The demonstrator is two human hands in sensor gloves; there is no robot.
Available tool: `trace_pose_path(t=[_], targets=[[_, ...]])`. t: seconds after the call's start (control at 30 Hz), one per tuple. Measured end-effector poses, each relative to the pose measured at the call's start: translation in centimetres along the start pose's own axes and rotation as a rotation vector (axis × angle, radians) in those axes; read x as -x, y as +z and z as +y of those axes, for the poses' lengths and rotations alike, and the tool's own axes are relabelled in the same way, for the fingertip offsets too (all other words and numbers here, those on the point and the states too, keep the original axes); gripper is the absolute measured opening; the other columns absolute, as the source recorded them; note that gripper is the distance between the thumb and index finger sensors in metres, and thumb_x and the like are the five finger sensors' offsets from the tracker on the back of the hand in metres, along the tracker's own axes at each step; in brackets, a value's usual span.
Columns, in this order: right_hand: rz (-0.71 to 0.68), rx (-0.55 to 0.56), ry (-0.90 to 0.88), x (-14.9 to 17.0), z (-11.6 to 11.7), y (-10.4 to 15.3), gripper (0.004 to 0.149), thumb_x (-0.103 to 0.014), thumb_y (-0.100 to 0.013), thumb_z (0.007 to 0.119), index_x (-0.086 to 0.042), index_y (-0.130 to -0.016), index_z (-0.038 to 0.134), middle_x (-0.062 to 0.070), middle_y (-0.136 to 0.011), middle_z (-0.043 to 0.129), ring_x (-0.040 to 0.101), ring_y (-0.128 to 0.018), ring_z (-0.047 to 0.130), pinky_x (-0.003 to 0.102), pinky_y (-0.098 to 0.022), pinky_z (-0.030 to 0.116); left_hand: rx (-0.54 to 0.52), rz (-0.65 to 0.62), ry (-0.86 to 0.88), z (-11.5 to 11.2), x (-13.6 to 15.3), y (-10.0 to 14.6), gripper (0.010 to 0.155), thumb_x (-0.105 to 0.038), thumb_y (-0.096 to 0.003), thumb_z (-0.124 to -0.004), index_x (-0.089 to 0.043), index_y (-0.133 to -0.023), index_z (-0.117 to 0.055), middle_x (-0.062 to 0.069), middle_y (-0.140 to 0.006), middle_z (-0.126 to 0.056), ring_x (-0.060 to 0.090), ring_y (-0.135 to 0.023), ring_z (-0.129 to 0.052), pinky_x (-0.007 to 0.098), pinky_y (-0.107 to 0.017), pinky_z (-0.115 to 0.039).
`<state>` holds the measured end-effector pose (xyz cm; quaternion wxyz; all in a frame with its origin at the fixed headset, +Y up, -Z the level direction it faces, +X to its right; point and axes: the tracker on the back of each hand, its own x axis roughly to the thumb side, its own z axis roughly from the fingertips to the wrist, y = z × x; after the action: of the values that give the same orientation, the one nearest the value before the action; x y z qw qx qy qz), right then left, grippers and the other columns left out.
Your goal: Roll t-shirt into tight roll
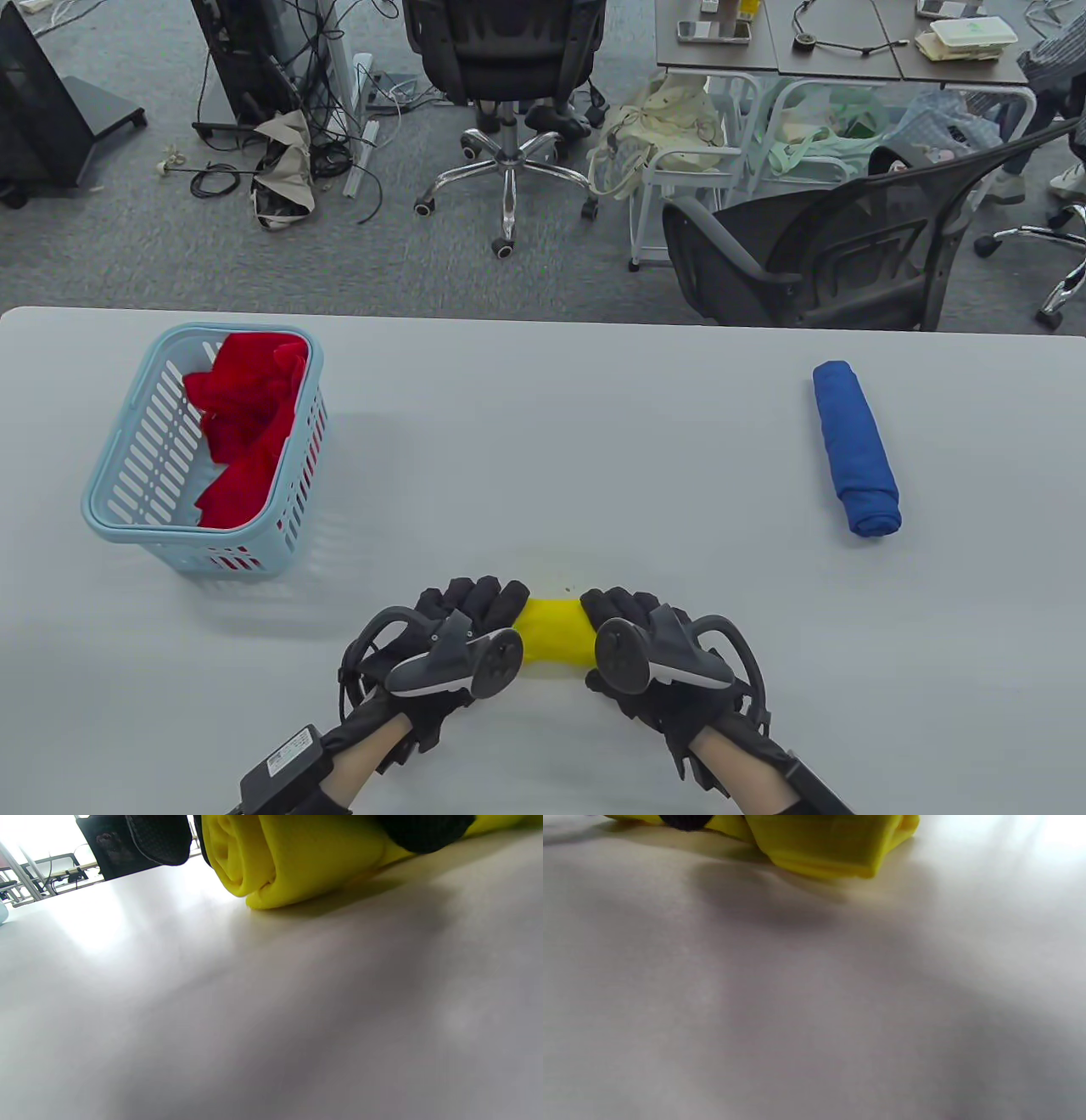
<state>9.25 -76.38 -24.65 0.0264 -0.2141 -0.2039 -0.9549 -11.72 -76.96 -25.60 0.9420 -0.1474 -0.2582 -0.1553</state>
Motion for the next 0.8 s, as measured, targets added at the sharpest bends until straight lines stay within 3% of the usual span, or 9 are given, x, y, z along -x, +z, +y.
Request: trace_pose_path(t=[0.03,0.07,0.13,0.37,0.5,0.63,0.8], targets=[[0.008,0.008,0.019,-0.2,0.0,0.0,0.084,-0.054,-0.065,0.056,-0.019,-0.116,-0.001,0.02,-0.124,0.027,0.048,-0.116,0.038,0.064,-0.075,0.043,0.046,-0.015,0.008,-0.6,-0.2,-0.4,0.084,-0.057,-0.0544,-0.053,-0.017,-0.115,-0.01,0.015,-0.125,-0.037,0.041,-0.113,-0.051,0.061,-0.08,-0.054],[0.016,0.01,0.031,-0.3,0.0,0.0,0.083,-0.054,-0.065,0.055,-0.019,-0.116,0.0,0.021,-0.123,0.03,0.047,-0.115,0.041,0.064,-0.075,0.043,0.054,-0.026,0.046,-0.8,0.0,-0.7,0.081,-0.056,-0.0553,-0.048,-0.016,-0.114,-0.008,0.018,-0.125,-0.032,0.043,-0.113,-0.046,0.063,-0.08,-0.05],[0.021,0.016,0.038,-0.4,-0.1,0.1,0.081,-0.053,-0.065,0.054,-0.018,-0.116,0.002,0.02,-0.122,0.032,0.046,-0.112,0.044,0.063,-0.076,0.042,0.053,-0.035,0.092,-0.7,0.3,-0.8,0.079,-0.055,-0.0561,-0.05,-0.017,-0.115,-0.013,0.019,-0.124,-0.029,0.044,-0.113,-0.044,0.063,-0.08,-0.047],[0.027,0.038,0.049,-0.4,-0.3,0.1,0.08,-0.056,-0.064,0.057,-0.018,-0.117,0.01,0.018,-0.116,0.043,0.04,-0.101,0.059,0.058,-0.075,0.048,-0.055,-0.023,0.089,0.0,1.1,-0.5,0.074,-0.056,-0.0543,-0.057,-0.024,-0.115,-0.03,0.008,-0.113,-0.059,0.031,-0.099,-0.07,0.056,-0.079,-0.06],[0.076,0.048,0.031,0.6,-0.5,0.1,0.079,-0.06,-0.063,0.057,-0.022,-0.118,0.015,0.014,-0.115,0.048,0.038,-0.099,0.063,0.057,-0.074,0.05,-0.078,0.028,0.093,0.2,2.3,0.2,0.078,-0.059,-0.0528,-0.057,-0.024,-0.116,-0.029,0.01,-0.117,-0.058,0.035,-0.103,-0.069,0.056,-0.078,-0.061],[0.265,0.092,0.031,4.3,-1.0,0.3,0.078,-0.063,-0.062,0.057,-0.019,-0.118,0.025,0.012,-0.112,0.056,0.036,-0.096,0.069,0.057,-0.073,0.054,-0.131,0.135,0.083,0.8,4.7,1.3,0.079,-0.059,-0.0533,-0.055,-0.021,-0.117,-0.027,0.013,-0.122,-0.05,0.036,-0.106,-0.066,0.057,-0.079,-0.06],[0.582,0.119,-0.02,10.5,-1.0,1.4,0.079,-0.065,-0.063,0.056,-0.013,-0.117,0.034,0.012,-0.108,0.062,0.035,-0.091,0.075,0.056,-0.07,0.058,-0.175,0.165,0.133,1.6,5.6,2.1,0.079,-0.059,-0.0539,-0.053,-0.02,-0.117,-0.026,0.014,-0.123,-0.048,0.037,-0.108,-0.065,0.057,-0.079,-0.06]])
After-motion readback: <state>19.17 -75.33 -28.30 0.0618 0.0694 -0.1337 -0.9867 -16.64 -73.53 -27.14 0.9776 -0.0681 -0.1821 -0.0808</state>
